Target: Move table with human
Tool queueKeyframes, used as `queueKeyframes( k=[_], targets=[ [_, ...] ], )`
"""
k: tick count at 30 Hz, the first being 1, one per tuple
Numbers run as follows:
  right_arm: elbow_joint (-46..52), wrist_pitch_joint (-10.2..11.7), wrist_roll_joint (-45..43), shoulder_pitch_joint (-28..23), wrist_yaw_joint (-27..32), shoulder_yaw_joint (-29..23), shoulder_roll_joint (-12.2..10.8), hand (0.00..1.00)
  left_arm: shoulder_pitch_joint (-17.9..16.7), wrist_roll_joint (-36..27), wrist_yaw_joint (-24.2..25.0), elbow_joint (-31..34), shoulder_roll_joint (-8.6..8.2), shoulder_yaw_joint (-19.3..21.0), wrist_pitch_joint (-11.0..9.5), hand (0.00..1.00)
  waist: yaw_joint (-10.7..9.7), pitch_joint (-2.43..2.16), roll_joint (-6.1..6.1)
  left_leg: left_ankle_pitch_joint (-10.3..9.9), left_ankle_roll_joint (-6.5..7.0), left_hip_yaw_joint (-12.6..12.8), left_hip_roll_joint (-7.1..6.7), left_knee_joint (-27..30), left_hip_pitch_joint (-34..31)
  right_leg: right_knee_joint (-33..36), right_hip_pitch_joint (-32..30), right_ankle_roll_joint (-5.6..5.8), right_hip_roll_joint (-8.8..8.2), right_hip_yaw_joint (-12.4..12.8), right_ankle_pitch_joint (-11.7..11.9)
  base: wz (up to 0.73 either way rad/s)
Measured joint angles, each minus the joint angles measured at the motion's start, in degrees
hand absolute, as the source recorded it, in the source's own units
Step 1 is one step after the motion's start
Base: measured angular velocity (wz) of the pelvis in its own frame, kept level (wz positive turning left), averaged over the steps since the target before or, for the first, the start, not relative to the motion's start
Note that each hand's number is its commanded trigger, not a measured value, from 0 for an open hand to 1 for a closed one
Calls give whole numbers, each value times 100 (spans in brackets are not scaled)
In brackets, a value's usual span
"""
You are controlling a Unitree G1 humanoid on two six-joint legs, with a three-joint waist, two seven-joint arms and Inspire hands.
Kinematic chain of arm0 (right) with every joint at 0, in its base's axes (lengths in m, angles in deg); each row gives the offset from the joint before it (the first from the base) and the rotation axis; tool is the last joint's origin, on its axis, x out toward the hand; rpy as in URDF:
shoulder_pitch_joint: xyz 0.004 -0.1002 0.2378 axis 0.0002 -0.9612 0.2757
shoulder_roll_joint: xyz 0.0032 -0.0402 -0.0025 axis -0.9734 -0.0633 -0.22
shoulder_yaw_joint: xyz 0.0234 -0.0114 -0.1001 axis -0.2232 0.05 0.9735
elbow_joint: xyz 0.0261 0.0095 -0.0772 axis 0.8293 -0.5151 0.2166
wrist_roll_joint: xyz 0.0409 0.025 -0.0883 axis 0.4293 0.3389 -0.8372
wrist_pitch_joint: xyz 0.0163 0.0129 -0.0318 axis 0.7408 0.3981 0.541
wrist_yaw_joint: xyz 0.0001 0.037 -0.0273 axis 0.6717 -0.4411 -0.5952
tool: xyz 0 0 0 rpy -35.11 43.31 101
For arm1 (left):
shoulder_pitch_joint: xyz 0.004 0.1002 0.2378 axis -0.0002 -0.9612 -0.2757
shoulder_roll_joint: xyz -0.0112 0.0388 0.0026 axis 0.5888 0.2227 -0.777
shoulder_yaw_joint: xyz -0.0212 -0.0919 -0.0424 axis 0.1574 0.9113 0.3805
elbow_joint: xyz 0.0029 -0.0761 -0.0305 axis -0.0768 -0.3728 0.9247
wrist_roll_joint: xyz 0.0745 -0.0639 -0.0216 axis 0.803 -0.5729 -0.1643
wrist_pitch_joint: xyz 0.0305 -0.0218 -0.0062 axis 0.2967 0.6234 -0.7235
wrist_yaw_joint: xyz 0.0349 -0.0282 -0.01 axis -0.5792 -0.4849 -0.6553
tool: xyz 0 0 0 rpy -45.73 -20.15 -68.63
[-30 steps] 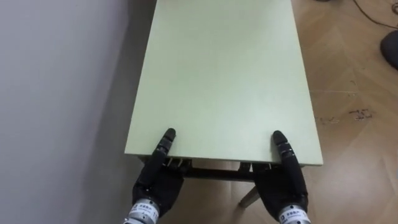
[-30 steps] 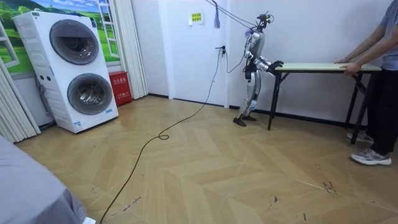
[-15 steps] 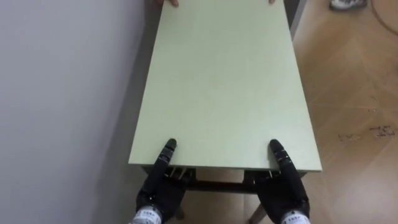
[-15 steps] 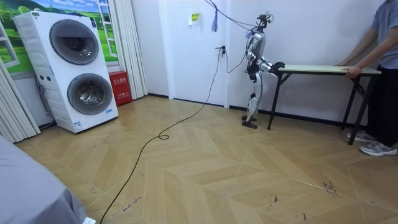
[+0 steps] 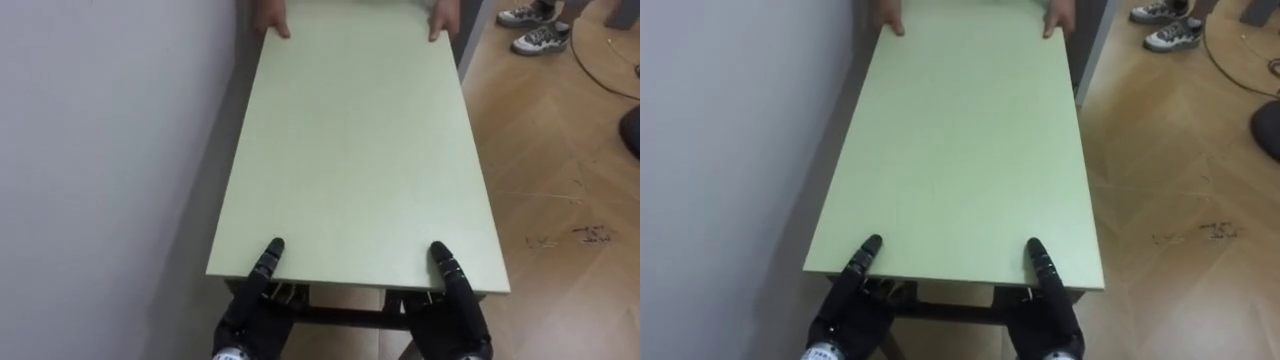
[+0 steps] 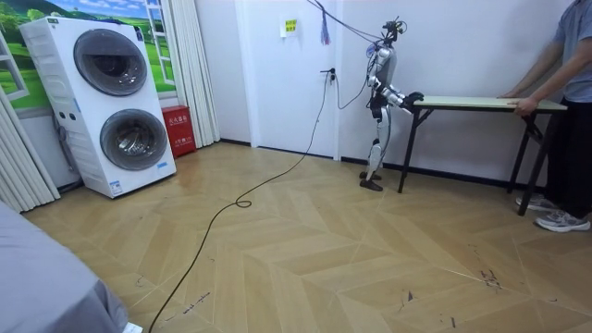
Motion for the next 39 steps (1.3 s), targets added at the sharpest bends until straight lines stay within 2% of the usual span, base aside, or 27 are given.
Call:
queueKeyframes(
  k=[2,4,7,11,14,22,25,32,35,37,39],
  targets=[
    [-25,-19,3,-6,-68,2,13,0,0,295,75,-20,86,-16,11,0,-2,0,1,0,0,-8,2,0,-3,0,1,-2,-3,-24,6,0],
    [-54,-72,-83,-6,-196,29,80,0,24,1001,161,-33,270,-60,16,0,-7,4,7,0,0,-8,1,-2,-1,-2,-2,-2,-3,-16,6,0],
    [-52,-122,-352,14,-424,63,182,0,101,1535,175,-39,394,-140,24,0,-9,7,21,0,0,-8,1,-5,-2,-2,-1,-2,-6,-25,6,0],
    [-89,-195,-536,105,-708,63,198,0,158,1633,213,-38,410,-236,25,0,-23,-6,62,-1,-1,-27,14,-22,37,-148,108,13,20,-57,47,2],
    [-77,-336,-600,126,-947,63,190,0,155,1643,216,-39,434,-255,119,0,-26,-20,95,-1,-1,-32,20,-80,106,-205,174,15,35,-66,68,0],
    [-91,-529,-717,130,-1118,44,202,0,153,1644,216,-39,472,-251,144,0,-35,-14,88,-1,-1,-27,32,-115,105,-297,195,5,50,-109,97,0],
    [-149,-614,-835,130,-1213,33,202,0,149,1655,222,-46,483,-254,144,0,-29,4,59,-2,-3,-25,43,-137,135,-309,225,0,62,-117,102,0],
    [-210,-628,-1180,96,-1264,-8,205,0,129,1718,326,-88,506,-246,147,0,-34,15,35,-7,-12,-75,45,-169,198,-388,328,1,75,-139,109,3],
    [-298,-684,-1622,90,-1426,-75,195,0,129,2026,471,-158,510,-182,167,0,-22,4,30,-7,-12,-74,47,-155,221,-380,328,2,74,-135,109,0],
    [-438,-749,-1883,107,-1558,-69,184,0,159,2400,560,-299,511,-159,177,0,-20,-25,9,-6,-13,-87,48,-142,225,-380,338,2,71,-162,109,0],
    [-609,-761,-2023,154,-1627,-55,181,0,188,2591,548,-591,526,-164,204,0,-20,-25,1,-6,-13,-88,48,-141,263,-384,360,2,71,-184,109,0]
  ],
)
